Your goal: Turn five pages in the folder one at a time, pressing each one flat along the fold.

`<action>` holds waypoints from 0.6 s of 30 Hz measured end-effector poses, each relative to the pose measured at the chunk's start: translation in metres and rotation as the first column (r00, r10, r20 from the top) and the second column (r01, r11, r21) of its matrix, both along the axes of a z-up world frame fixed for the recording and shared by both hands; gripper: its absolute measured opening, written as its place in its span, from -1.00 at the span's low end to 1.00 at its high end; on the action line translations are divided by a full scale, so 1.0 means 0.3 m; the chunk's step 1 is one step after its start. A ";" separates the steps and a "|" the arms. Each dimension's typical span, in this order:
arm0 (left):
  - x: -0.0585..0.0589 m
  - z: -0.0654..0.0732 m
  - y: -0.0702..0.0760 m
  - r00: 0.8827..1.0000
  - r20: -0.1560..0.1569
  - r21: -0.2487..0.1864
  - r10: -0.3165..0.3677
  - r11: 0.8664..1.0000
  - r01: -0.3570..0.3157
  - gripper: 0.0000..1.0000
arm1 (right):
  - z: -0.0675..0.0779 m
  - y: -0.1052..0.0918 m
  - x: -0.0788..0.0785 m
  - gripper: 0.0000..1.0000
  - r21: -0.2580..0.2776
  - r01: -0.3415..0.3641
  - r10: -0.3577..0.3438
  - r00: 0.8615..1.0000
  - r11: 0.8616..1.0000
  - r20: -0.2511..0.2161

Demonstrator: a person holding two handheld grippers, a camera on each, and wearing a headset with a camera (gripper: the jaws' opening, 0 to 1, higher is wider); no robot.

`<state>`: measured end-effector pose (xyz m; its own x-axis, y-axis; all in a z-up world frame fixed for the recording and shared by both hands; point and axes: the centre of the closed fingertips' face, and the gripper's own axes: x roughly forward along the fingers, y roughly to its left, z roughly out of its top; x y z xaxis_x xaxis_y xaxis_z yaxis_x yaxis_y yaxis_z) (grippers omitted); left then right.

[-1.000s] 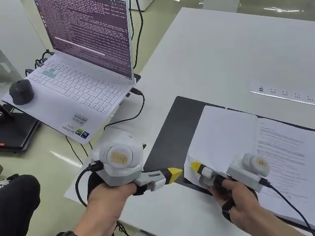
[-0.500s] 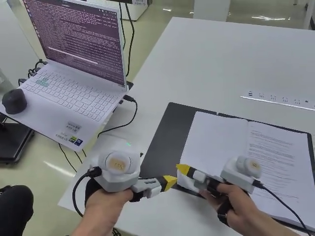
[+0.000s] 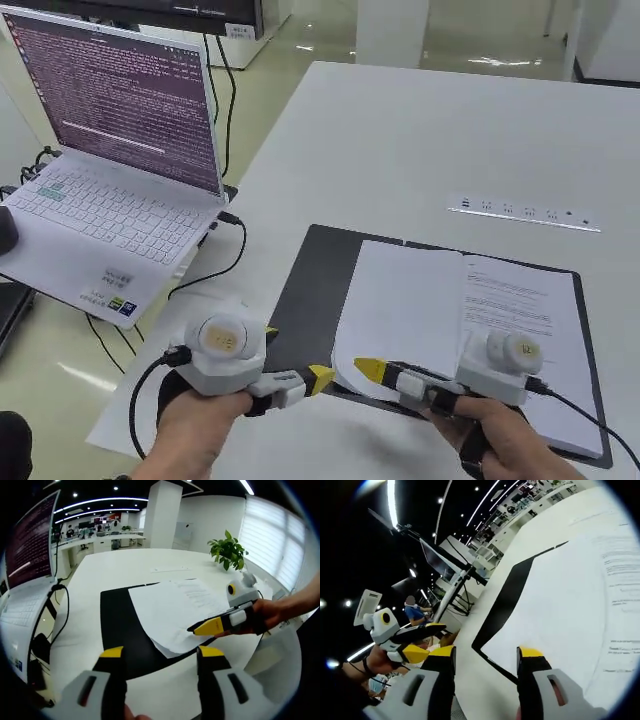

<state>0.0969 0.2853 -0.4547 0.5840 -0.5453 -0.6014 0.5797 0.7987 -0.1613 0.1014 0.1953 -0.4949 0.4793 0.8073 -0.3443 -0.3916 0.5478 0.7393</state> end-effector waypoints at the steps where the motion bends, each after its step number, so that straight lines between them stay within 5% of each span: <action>1: 0.003 0.000 -0.009 1.000 0.001 -0.001 -0.011 1.000 0.011 0.08 | 0.003 -0.016 0.001 -0.07 -0.009 0.006 -0.006 1.000 1.000 0.006; 6: 0.018 0.000 -0.050 0.998 0.016 -0.005 -0.058 0.998 0.058 -0.18 | 0.029 -0.114 0.003 -0.10 -0.052 0.046 -0.044 0.998 0.998 0.040; 18: 0.045 -0.083 -0.176 0.988 -0.011 0.024 -0.152 0.988 0.152 -0.50 | 0.055 -0.279 0.006 -0.19 -0.067 0.149 -0.146 0.988 0.987 0.055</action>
